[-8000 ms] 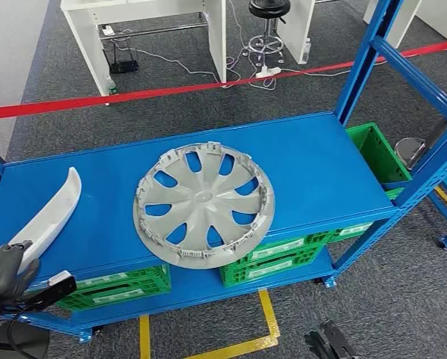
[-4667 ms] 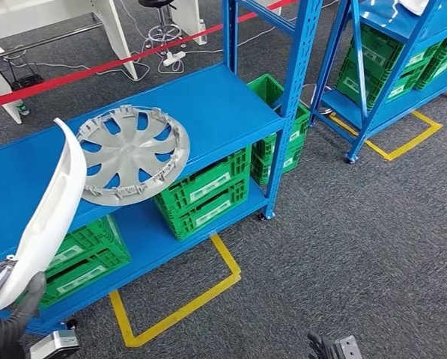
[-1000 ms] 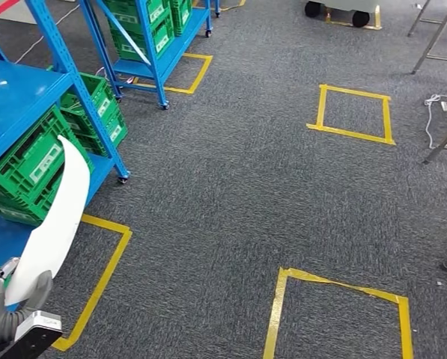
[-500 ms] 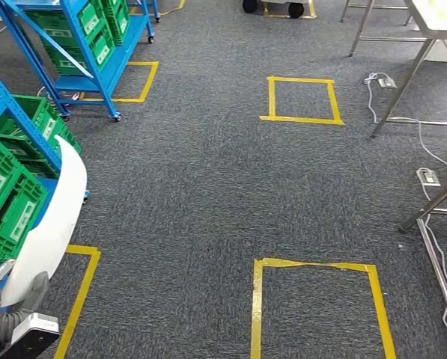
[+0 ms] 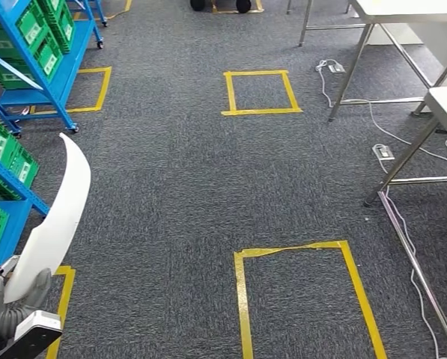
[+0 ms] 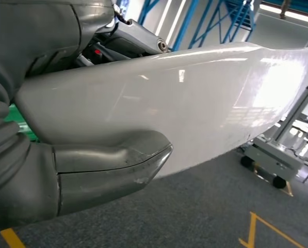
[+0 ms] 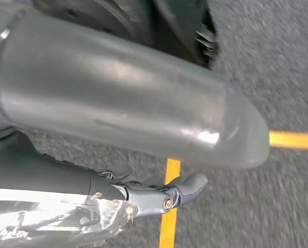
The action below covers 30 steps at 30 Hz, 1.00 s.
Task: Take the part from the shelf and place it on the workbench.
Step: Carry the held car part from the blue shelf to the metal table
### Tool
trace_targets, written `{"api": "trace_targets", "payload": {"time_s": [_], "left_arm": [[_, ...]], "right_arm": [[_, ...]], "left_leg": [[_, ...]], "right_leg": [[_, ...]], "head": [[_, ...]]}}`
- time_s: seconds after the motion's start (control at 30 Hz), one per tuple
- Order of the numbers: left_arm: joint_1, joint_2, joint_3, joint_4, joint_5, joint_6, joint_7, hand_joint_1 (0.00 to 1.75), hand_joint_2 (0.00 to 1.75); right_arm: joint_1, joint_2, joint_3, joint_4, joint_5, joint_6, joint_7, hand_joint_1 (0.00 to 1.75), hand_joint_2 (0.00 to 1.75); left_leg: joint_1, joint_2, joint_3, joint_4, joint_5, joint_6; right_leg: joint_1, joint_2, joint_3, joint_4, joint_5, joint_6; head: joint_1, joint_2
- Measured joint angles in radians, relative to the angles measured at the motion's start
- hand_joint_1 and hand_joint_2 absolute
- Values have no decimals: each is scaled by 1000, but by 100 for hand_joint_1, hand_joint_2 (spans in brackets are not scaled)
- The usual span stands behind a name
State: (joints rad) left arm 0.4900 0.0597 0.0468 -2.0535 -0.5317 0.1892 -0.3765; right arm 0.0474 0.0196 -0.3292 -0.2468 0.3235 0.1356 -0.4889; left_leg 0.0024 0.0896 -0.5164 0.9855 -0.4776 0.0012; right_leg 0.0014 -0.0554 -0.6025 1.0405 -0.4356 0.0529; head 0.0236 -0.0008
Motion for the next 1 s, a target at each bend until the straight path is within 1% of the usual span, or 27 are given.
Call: {"api": "trace_targets", "payload": {"time_s": [0.03, 0.1, 0.13, 0.17, 0.2, 0.23, 0.27, 0.3, 0.33, 0.37, 0.4, 0.43, 0.47, 0.5, 0.53, 0.57, 0.6, 0.63, 0.7, 0.73, 0.77, 0.8, 0.83, 0.87, 0.9, 0.93, 1.0], "left_arm": [[-2, 1, 0, 0, -1, 0, 1, 175, 175], [-7, 3, 0, 0, -1, 0, 2, 175, 175], [-9, 5, 0, 0, -1, 0, 2, 175, 175], [-11, 6, 0, 0, -1, 0, 3, 175, 175], [-12, 8, 0, 0, -1, 0, 3, 175, 175], [-12, 9, 1, 0, -1, 1, 3, 175, 175], [-12, 10, 1, 0, -1, 1, 3, 175, 175], [-12, 11, 1, 0, -1, 1, 3, 175, 175], [-12, 11, 1, 0, -1, 1, 3, 175, 175], [-12, 11, 1, 0, -1, 1, 3, 175, 175], [-12, 12, 1, 0, -1, 1, 3, 175, 175], [-12, 12, 1, 0, -1, 1, 3, 175, 175], [-13, 13, 1, 0, 0, 1, 3, 175, 175], [-14, 13, 1, 0, 2, 2, 3, 175, 175], [-16, 13, 1, 0, 4, 2, 4, 175, 175], [-18, 13, 1, 0, 7, 2, 7, 175, 175], [-22, 13, 1, 0, 9, 2, 11, 175, 175], [-25, 13, 2, 0, 11, 2, 15, 175, 175], [-28, 14, 4, -1, 16, 2, 21, 175, 175], [-29, 13, 7, -1, 18, 2, 21, 175, 175], [-29, 13, 11, -1, 19, 2, 21, 175, 175], [-28, 13, 15, -1, 19, 2, 21, 175, 175], [-28, 13, 20, -1, 19, 0, 22, 175, 175], [-28, 13, 24, -1, 18, -2, 22, 175, 175], [-28, 13, 29, -1, 17, -5, 22, 175, 175], [-28, 13, 33, -1, 14, -8, 22, 175, 175], [-28, 12, 42, -1, 11, -12, 22, 175, 175]], "right_arm": [[-3, -2, 0, 1, 0, 0, -3, 0, 0], [-5, -4, 0, 4, 0, 0, -5, 0, 0], [-4, -4, 0, 6, 0, 0, -6, 0, 0], [-4, -5, 0, 7, 0, 0, -7, 0, 0], [-5, -5, 0, 7, 0, 0, -8, 0, 0], [-6, -5, 0, 8, 0, 0, -8, 0, 0], [-9, -5, 0, 8, 0, 0, -8, 0, 0], [-10, -6, 0, 8, 0, 0, -8, 0, 0], [-11, -6, 0, 9, 0, -1, -8, 0, 0], [-11, -6, 0, 9, 0, -1, -8, 0, 0], [-11, -6, 0, 10, 0, -1, -8, 0, 0], [-11, -6, 0, 10, 1, -1, -9, 0, 0], [-11, -6, 0, 11, 2, -3, -9, 0, 0], [-13, -6, 0, 11, 4, -6, -10, 0, 0], [-13, -6, 0, 11, 6, -11, -11, 0, 0], [-13, -7, 0, 11, 8, -19, -12, 0, 0], [-11, -6, 0, 12, 8, -28, -13, 0, 0], [-9, -4, 0, 13, 8, -38, -13, 0, 0], [-9, 3, 0, 14, 6, -57, -12, 0, 0], [-12, 7, 0, 14, 6, -64, -12, 0, 0], [-15, 11, 0, 14, 5, -68, -12, 0, 0], [-18, 14, 0, 14, 6, -70, -11, 0, 0], [-18, 16, 0, 14, 8, -71, -9, 0, 0], [-17, 17, 0, 14, 10, -71, -7, 0, 0], [-15, 19, 0, 14, 12, -71, -3, 0, 0], [-14, 20, 0, 13, 15, -70, 0, 0, 0], [-14, 23, 0, 13, 17, -70, 4, 0, 0]], "left_leg": [[-3, 9, 1, 0, -1, -4], [-2, 23, 4, -2, -2, -12], [0, 16, 4, 1, -8, -17], [3, -3, -3, 18, -23, -21], [5, -29, -21, 58, -49, -25], [6, -57, -51, 121, -82, -26], [6, -74, -87, 195, -115, -26], [6, -82, -121, 260, -135, -25], [6, -85, -143, 295, -136, -24], [5, -87, -146, 290, -116, -22], [5, -92, -131, 247, -78, -19], [6, -106, -105, 181, -35, -17], [9, -131, -78, 112, 0, -14], [11, -153, -57, 58, 20, -14], [13, -171, -46, 26, 26, -14], [13, -176, -42, 14, 23, -13], [13, -168, -42, 10, 23, -11], [13, -159, -40, 7, 24, -6], [14, -140, -35, 0, 27, 4], [13, -131, -33, -1, 25, 8], [11, -121, -32, 0, 23, 11], [9, -112, -30, 0, 21, 13], [8, -104, -27, 0, 18, 13], [8, -99, -23, 0, 15, 13], [8, -95, -17, 0, 11, 11], [9, -92, -10, 0, 6, 8], [6, -89, -1, 2, -4, 0]], "right_leg": [[4, -4, 9, -17, 0, -7], [7, 18, 5, -19, 3, -24], [6, 28, 4, -21, 5, -31], [5, 38, 4, -24, 7, -38], [3, 49, 5, -26, 9, -44], [2, 60, 5, -27, 10, -47], [2, 72, 5, -28, 11, -49], [2, 86, 5, -28, 11, -51], [3, 100, 6, -27, 11, -51], [3, 114, 7, -27, 11, -51], [3, 128, 9, -27, 11, -51], [2, 142, 11, -27, 11, -50], [3, 155, 10, -25, 10, -48], [2, 168, 6, -22, 10, -45], [1, 178, 1, -21, 11, -40], [0, 189, -5, -21, 13, -34], [-2, 197, -9, -23, 16, -28], [-2, 188, -14, -22, 14, -23], [2, 132, -41, 27, -16, -14], [3, 96, -68, 83, -45, -11], [2, 75, -102, 153, -77, -7], [0, 66, -134, 219, -101, -5], [-2, 63, -155, 262, -110, -3], [-3, 62, -157, 267, -100, -1], [-4, 61, -137, 229, -73, -1], [-5, 60, -100, 160, -35, -1], [-4, 55, -27, 31, 7, -6]], "head": [[-1, 0], [-1, 0], [-1, 0], [-1, 0], [-3, 0], [-5, 0], [-7, 0], [-8, 0], [-8, 0], [-8, 0], [-8, 0], [-8, 0], [-8, 0], [-8, 0], [-8, 0], [-8, 0], [-8, 0], [-8, 0], [-2, 0], [1, 0], [4, 0], [3, 0], [3, 0], [4, 0], [4, 0], [4, 0], [4, 0]]}}
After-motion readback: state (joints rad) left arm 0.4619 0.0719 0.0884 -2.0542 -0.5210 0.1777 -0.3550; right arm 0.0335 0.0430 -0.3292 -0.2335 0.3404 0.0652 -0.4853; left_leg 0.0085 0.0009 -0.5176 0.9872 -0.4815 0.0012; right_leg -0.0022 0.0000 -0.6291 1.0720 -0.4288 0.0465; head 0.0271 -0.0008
